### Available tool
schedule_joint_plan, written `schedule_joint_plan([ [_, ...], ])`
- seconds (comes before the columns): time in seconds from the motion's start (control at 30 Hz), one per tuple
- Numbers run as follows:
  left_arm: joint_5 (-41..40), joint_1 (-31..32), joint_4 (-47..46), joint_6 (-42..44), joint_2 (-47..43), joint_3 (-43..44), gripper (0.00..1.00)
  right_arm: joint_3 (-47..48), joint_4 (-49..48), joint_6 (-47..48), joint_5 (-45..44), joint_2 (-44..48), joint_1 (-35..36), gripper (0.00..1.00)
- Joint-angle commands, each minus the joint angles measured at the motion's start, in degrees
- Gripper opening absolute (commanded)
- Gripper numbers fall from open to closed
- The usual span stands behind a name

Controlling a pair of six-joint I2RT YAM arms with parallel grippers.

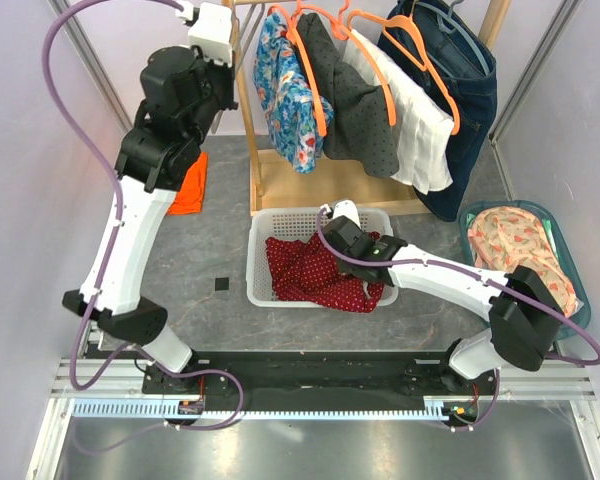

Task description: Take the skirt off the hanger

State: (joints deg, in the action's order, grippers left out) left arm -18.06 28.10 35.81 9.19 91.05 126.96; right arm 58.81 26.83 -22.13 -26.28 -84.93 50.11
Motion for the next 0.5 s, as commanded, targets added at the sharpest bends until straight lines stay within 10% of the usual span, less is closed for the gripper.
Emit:
schedule_joint_plan([
  [0.0, -1.9, 0.0, -3.2, 2.7, 3.9, 5.8, 0.02, -1.1, -6.2, -3.6, 0.5, 0.2, -0.3, 0.00],
  [0.47, -3.8, -0.8, -7.4, 3.1, 17.1, 16.9, 0.02, -9.1, -16.4, -7.4, 6.2, 1.5, -0.4, 0.00],
])
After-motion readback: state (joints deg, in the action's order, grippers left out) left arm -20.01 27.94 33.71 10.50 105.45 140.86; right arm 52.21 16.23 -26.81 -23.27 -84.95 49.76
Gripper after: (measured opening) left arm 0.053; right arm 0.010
